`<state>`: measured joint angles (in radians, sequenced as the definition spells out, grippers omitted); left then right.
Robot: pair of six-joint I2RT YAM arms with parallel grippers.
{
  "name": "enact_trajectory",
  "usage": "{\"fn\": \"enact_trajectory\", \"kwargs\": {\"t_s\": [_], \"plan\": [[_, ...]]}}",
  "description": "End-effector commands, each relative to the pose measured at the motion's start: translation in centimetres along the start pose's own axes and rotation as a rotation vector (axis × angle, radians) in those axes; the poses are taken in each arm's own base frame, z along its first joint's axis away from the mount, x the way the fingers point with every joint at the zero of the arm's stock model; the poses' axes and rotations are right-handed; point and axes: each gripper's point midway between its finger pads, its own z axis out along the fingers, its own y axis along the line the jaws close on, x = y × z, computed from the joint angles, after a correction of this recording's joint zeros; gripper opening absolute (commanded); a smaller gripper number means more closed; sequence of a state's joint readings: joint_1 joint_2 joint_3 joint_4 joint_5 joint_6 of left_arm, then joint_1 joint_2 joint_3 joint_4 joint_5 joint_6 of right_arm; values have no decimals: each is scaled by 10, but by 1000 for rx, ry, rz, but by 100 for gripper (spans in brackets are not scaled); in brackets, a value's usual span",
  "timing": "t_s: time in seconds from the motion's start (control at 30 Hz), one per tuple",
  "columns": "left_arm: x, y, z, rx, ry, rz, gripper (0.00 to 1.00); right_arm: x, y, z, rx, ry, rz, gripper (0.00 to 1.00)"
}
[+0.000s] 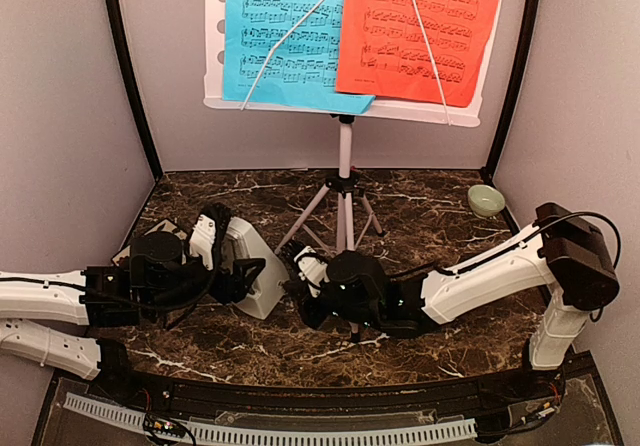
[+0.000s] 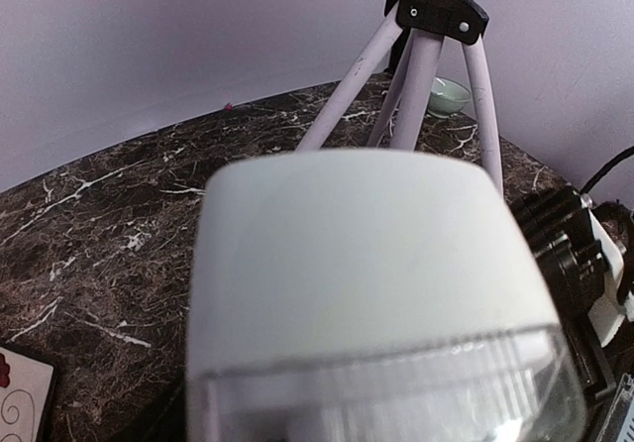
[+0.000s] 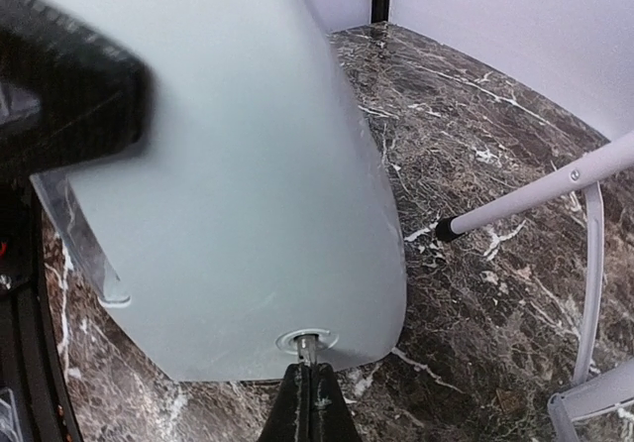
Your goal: Set up the instrument practice props
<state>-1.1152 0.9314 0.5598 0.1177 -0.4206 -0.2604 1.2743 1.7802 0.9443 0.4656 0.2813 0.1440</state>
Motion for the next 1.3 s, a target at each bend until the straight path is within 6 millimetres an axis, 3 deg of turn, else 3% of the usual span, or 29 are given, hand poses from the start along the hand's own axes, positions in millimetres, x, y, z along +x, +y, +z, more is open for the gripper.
{"fn": "enact_trajectory", "kwargs": {"t_s": [0.0,0.23,0.57,0.9,1.13,1.27], "plan": [[-64,-10,-23,83,-271,-135,17,-36,-23,0,38,-114,256,0],[-63,-10,-22,71,-305,-109,17,-57,-27,11,33,-204,575,0],[-64,-13,-25,94,-350,-93,16,-55,-32,10,-54,-297,908,0],[-65,-24,-36,178,-396,-24,14,-52,-43,5,-144,-331,1094,0],[-63,-28,-35,186,-388,39,13,-62,-50,1,-160,-377,1220,0],[-48,-23,-19,127,-259,25,13,-55,-46,-4,-132,-320,1065,0]]}}
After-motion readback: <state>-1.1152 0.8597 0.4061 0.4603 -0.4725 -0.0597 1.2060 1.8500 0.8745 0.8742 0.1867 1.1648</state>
